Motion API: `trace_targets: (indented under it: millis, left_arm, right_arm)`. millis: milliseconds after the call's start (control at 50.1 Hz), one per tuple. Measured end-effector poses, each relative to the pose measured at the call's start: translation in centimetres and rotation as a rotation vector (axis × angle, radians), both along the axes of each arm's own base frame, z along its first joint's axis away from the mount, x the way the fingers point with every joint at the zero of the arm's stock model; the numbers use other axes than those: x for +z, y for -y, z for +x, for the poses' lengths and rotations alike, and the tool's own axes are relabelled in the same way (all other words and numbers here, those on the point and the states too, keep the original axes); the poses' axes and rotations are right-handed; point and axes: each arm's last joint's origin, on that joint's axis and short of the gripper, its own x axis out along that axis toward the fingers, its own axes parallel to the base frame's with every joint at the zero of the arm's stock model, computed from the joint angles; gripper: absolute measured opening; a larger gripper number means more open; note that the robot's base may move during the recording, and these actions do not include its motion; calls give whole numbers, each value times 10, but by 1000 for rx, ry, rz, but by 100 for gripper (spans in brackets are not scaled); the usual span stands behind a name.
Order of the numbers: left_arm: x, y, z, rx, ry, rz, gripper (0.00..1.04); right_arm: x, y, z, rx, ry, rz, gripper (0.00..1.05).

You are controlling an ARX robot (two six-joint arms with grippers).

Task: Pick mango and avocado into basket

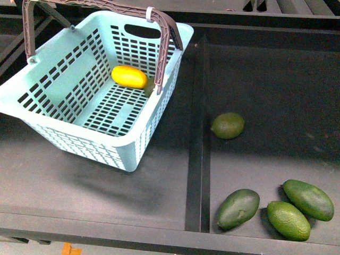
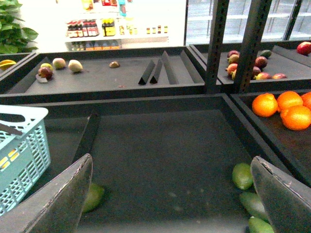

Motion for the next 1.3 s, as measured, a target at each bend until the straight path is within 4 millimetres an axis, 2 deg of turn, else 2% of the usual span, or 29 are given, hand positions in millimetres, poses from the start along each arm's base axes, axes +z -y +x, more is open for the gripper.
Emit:
trace_targets:
  millis: [479, 1098, 1298]
  left_arm:
    - [8, 0, -30, 0, 26, 0, 2]
    - [8, 0, -45, 0, 28, 0, 2]
    - [5, 0, -56, 0, 21, 0, 2]
  right_arm:
    - [0, 0, 0, 0, 0, 0, 96]
    - [0, 0, 0, 0, 0, 0, 96]
    - [0, 0, 0, 0, 0, 0, 96]
